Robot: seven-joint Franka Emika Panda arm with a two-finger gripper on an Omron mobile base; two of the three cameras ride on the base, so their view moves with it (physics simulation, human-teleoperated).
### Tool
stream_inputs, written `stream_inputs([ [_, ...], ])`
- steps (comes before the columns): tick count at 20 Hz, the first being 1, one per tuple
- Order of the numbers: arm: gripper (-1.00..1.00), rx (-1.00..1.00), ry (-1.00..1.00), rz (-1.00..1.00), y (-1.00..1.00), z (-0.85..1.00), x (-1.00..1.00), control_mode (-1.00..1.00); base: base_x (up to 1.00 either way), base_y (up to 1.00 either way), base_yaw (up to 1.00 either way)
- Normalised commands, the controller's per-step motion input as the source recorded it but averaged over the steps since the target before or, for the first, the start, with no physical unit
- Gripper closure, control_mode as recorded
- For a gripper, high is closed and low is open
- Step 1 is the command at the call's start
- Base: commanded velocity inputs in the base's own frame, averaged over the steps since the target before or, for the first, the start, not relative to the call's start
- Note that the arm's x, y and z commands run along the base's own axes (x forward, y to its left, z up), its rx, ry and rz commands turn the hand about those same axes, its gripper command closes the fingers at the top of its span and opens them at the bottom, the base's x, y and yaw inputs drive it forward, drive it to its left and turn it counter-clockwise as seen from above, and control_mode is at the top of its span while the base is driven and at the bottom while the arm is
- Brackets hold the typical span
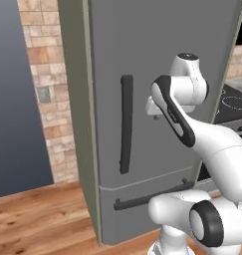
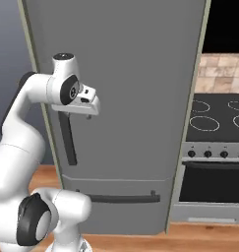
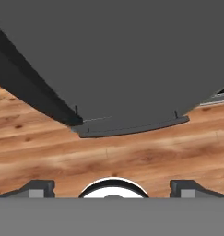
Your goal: There is a bowl on the dining counter. Grab a lemon wedge from the fridge and place it in the bowl. Then get the liquor bottle and glass cup from the cabinet and place them next to the bowl.
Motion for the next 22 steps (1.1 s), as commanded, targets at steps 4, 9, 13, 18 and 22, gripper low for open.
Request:
stream_inputs([
  [4,-1.0,0.0,0.0,0.0,0.0,0.0,0.0,1.0,-0.01,0.94,-0.05],
  [9,-1.0,0.0,0.0,0.0,0.0,0.0,0.0,1.0,-0.05,0.46,-0.2],
  [13,-1.0,0.0,0.0,0.0,0.0,0.0,0.0,1.0,0.0,0.34,-0.37],
  [18,-1.0,0.0,0.0,0.0,0.0,0.0,0.0,1.0,0.0,0.38,-0.37],
  [22,-1.0,0.0,0.0,0.0,0.0,0.0,0.0,1.0,0.0,0.52,-0.27],
])
